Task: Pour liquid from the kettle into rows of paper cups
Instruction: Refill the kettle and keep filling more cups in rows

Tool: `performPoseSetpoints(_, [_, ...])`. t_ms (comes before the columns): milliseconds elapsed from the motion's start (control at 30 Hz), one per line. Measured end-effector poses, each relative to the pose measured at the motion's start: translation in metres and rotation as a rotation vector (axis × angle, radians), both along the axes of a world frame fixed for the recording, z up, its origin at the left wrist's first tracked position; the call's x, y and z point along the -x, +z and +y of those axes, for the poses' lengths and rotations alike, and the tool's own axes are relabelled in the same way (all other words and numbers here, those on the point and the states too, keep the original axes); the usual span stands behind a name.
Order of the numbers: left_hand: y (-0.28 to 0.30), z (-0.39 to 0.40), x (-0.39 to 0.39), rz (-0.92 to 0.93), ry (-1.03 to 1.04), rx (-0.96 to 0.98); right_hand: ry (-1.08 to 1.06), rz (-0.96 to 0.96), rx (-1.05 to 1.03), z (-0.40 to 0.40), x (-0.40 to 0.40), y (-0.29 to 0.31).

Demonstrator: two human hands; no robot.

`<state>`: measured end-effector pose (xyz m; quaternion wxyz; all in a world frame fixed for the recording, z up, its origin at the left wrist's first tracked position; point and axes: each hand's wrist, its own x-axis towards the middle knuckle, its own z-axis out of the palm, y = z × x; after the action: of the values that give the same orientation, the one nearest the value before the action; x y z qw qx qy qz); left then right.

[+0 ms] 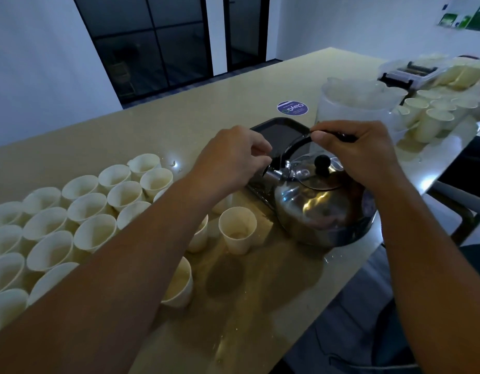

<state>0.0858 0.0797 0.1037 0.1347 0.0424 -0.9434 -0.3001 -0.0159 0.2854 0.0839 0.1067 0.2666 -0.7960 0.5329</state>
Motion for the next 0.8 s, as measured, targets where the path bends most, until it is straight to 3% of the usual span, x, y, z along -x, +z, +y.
performPoseSetpoints(267, [-0.002,-0.006,-0.032,-0.12,-0.01,0.004,0.15,0.054,-0.139,-0.01,-0.024,0.014])
performPoseSetpoints(800, [-0.019,-0.018,-0.048,-0.156,0.002,-0.156,0.276,0.075,-0.334,-0.035,-0.047,0.03])
